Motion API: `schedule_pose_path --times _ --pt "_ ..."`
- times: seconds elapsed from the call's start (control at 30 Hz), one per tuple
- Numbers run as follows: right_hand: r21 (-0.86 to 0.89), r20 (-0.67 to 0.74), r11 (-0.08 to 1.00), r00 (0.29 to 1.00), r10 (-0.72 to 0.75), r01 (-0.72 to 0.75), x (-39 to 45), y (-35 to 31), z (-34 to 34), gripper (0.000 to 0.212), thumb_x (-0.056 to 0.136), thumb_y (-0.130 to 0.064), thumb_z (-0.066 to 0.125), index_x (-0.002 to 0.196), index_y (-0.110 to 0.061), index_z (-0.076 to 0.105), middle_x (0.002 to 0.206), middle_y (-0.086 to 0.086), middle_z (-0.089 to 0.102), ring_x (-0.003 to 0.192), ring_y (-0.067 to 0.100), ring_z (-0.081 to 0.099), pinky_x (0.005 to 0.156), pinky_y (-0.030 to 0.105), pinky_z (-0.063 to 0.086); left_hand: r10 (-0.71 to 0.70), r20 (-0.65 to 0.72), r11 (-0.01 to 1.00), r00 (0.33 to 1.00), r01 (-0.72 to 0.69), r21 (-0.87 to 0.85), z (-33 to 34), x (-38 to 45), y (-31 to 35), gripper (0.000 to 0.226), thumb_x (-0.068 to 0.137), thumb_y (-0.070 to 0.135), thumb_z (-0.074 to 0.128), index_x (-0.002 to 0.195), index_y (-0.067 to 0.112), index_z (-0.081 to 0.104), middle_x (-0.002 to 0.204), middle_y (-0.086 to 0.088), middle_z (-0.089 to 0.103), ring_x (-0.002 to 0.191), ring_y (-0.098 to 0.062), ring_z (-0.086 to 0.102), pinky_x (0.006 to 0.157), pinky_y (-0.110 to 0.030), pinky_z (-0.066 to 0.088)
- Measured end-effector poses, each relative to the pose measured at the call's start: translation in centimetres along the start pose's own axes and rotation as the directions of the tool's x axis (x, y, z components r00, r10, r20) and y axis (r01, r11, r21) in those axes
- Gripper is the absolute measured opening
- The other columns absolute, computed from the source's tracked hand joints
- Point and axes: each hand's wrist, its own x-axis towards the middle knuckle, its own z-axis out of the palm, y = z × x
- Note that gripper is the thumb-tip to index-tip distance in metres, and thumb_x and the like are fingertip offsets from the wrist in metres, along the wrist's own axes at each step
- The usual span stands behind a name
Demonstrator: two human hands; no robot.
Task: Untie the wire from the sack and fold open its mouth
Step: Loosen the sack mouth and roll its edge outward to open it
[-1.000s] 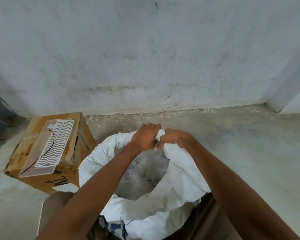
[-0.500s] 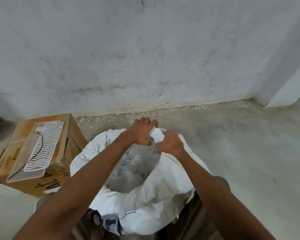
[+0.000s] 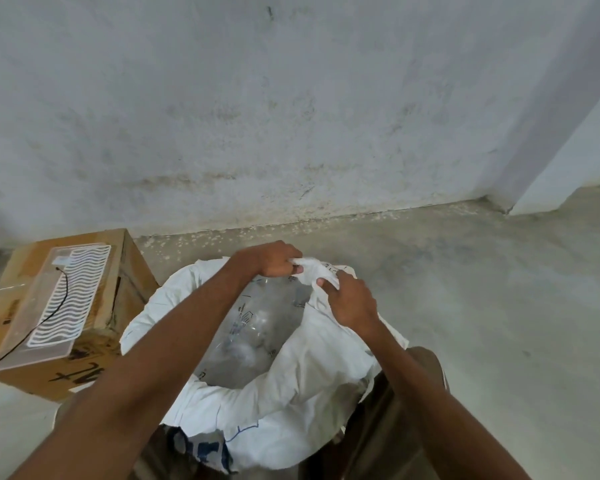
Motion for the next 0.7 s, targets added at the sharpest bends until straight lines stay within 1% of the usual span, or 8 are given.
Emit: schedule_pose_path --times 0.13,0.23,0.3,0.37,0.43,0.5,0.57,0.7 --pt "0.487 0.061 0.872 0.998 0.015 -0.043 1.5 -0.2 -0.3 0.03 0.097 -0.039 0.059 0.094 -0.012 0.071 0.096 0.004 0.074 0.097 0.026 0.068 0.079 0.032 0.045 0.164 -0.134 0.98 0.977 -0.177 -0.092 0.1 -0.8 1.3 0.041 0.096 0.04 0.059 0.136 0.034 0.053 0.134 0.007 0.058 0.12 -0.014 0.05 0.102 -0.035 0.038" --pt "0.702 0.382 0.622 0.92 0.081 -0.347 2.3 -0.5 -1.0 0.033 0.088 -0.041 0.068 0.11 -0.017 0.075 0.102 0.003 0.077 0.099 0.023 0.071 0.076 0.029 0.053 0.199 -0.186 0.969 0.962 -0.221 -0.108 -0.6 -0.9 1.6 0.022 0.105 0.025 0.047 0.11 0.015 0.066 0.102 -0.004 0.068 0.094 -0.021 0.06 0.09 -0.043 0.048" --pt "0.681 0.499 0.591 0.865 0.055 -0.431 2.5 -0.4 -1.1 0.052 0.077 -0.051 0.076 0.118 -0.021 0.072 0.11 0.001 0.075 0.104 0.019 0.069 0.084 0.031 0.052 0.128 -0.198 0.979 0.972 -0.156 -0.132 -0.7 -0.8 2.0 0.025 0.103 0.015 0.046 0.085 0.008 0.061 0.078 -0.004 0.062 0.074 -0.02 0.055 0.081 -0.043 0.047" --pt "0.659 0.434 0.659 0.899 0.061 -0.363 2.3 -0.3 -0.9 0.061 0.071 -0.064 0.075 0.12 -0.028 0.071 0.121 -0.004 0.072 0.113 0.017 0.066 0.099 0.035 0.048 0.034 -0.184 0.992 0.982 -0.055 -0.114 -0.9 -0.7 3.0 0.025 0.09 0.015 0.046 0.066 0.014 0.052 0.064 0.003 0.055 0.063 -0.016 0.048 0.072 -0.038 0.043" --pt "0.547 0.272 0.825 0.962 -0.013 -0.143 1.1 -0.2 -0.9 0.046 0.092 -0.057 0.057 0.125 -0.026 0.066 0.124 -0.005 0.067 0.12 0.02 0.061 0.103 0.035 0.043 -0.073 -0.147 0.995 0.986 0.062 -0.08 -0.7 -0.5 3.7 0.02 0.074 0.025 0.041 0.057 0.018 0.049 0.061 0.002 0.057 0.063 -0.02 0.049 0.069 -0.036 0.042" --pt "0.246 0.107 0.969 0.994 -0.03 0.003 -0.2 0.5 -0.4 0.04 0.103 -0.046 0.043 0.12 -0.015 0.062 0.118 0.005 0.066 0.115 0.03 0.059 0.092 0.035 0.042 -0.173 -0.127 0.98 0.977 0.158 -0.118 -0.1 -0.2 3.7 0.033 0.072 0.033 0.04 0.062 0.01 0.061 0.073 -0.008 0.069 0.072 -0.028 0.061 0.072 -0.039 0.048" --pt "0.122 -0.002 0.993 1.0 -0.006 0.006 -1.4 1.2 0.3 0.036 0.105 -0.041 0.039 0.088 -0.014 0.055 0.096 0.009 0.065 0.096 0.033 0.059 0.078 0.036 0.04 -0.217 -0.108 0.964 0.97 0.196 -0.179 0.5 0.3 3.4 0.049 0.074 0.04 0.04 0.081 0.004 0.072 0.094 -0.011 0.075 0.09 -0.032 0.068 0.082 -0.044 0.053" --pt "0.522 0.014 0.839 0.984 0.175 -0.156 -1.3 1.5 1.0 0.041 0.105 -0.031 0.045 0.067 -0.016 0.046 0.066 -0.002 0.048 0.07 0.024 0.048 0.067 0.034 0.036 -0.07 -0.087 0.993 0.994 0.06 -0.106 1.4 -0.2 4.1 0.035 0.095 0.048 0.039 0.115 0.036 0.065 0.116 0.007 0.064 0.111 -0.019 0.054 0.101 -0.042 0.039"
